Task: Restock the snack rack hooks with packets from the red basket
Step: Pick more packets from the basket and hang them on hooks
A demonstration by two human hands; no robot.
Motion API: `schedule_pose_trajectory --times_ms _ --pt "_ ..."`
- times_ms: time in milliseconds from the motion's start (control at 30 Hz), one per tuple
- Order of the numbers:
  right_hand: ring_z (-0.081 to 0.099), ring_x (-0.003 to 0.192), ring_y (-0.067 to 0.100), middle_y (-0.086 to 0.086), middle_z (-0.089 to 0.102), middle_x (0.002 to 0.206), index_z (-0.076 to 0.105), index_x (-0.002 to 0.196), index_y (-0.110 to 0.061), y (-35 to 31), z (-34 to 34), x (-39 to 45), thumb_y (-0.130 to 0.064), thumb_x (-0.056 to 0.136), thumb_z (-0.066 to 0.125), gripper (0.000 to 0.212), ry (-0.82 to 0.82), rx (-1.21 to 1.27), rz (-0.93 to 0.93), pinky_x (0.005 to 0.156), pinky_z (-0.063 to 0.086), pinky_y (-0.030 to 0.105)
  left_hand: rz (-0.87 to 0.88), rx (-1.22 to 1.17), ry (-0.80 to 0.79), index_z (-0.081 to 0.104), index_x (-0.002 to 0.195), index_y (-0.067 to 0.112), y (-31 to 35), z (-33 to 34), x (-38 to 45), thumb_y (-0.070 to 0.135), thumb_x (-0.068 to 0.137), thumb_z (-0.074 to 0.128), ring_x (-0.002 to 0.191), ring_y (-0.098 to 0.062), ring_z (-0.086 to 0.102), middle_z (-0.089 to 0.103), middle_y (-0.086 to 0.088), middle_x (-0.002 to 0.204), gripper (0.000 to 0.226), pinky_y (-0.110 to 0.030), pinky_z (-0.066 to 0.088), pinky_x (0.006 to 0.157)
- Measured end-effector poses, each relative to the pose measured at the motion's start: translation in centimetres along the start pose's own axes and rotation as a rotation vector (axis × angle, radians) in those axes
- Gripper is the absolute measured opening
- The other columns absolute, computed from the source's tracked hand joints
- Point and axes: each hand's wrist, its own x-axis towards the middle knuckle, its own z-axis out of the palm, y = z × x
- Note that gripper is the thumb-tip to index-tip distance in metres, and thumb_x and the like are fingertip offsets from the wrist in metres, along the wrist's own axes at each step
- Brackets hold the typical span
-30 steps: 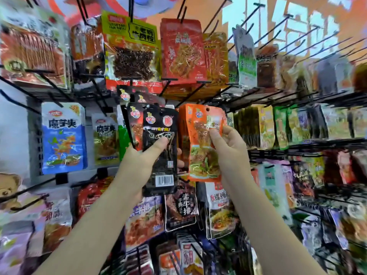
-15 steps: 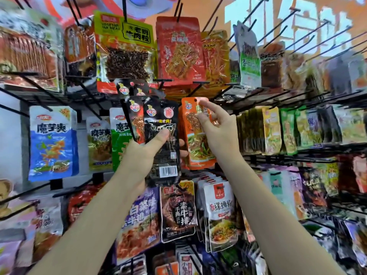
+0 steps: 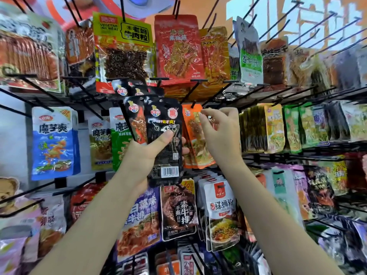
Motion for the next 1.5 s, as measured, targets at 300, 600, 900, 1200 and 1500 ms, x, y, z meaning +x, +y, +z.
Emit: schedule_pose_trajectory --times_ms 300,600,900,1200,1500 --pt "0.048 0.048 0.01 0.005 0.056 0.054 0.062 0.065 -0.005 -1.0 -1.7 -2.4 -0.021 0.089 0.074 0.032 -0.24 0.407 0.098 0.048 0.039 0.025 0.025 0.063 0.1 0.074 0.103 0.015 -0.4 1.7 -0.1 0.042 0.063 0.082 0.088 -0.029 0.076 0.079 -0.006 0.097 0.048 -0.044 0.061 0.081" --pt "0.05 0.052 0.027 0.005 0.056 0.059 0.058 0.068 -0.017 -0.2 -4.6 -1.8 -0.024 0.094 0.07 0.03 0.184 0.367 0.023 0.048 0.039 0.039 0.093 0.237 0.284 0.063 0.123 0.023 -0.1 1.2 -0.2 0.086 0.057 0.072 0.109 -0.022 0.066 0.072 0.003 0.115 0.091 -0.042 0.049 0.101" --pt "0.062 0.054 0.014 -0.007 0.07 0.066 0.076 0.087 -0.02 -2.3 -2.3 -3.4 -0.021 0.085 0.079 0.004 -0.082 0.577 0.078 0.054 0.054 0.031 0.189 0.321 0.159 0.06 0.097 0.037 -0.7 2.5 -0.4 0.046 0.093 0.067 0.066 0.026 0.055 0.064 0.026 0.091 0.011 0.001 0.04 0.055" --pt "0.058 0.08 0.019 0.013 0.064 0.1 0.078 0.108 -0.029 -1.4 -0.7 -3.3 -0.024 0.087 0.077 0.021 -0.195 0.573 0.069 0.082 0.059 0.04 0.243 0.26 0.113 0.073 0.106 0.023 0.2 2.0 -0.7 0.033 0.085 0.076 0.088 0.0 0.072 0.078 0.016 0.091 0.023 -0.018 0.055 0.079" --pt "0.065 0.087 0.021 0.02 0.07 0.094 0.067 0.102 -0.01 0.2 -1.7 -2.5 -0.017 0.098 0.063 0.009 -0.178 0.711 0.298 0.085 0.056 0.049 0.077 0.191 0.031 0.069 0.118 0.02 -0.5 3.8 0.2 0.036 0.091 0.072 0.111 -0.009 0.067 0.074 0.014 0.108 0.031 -0.034 0.047 0.103"
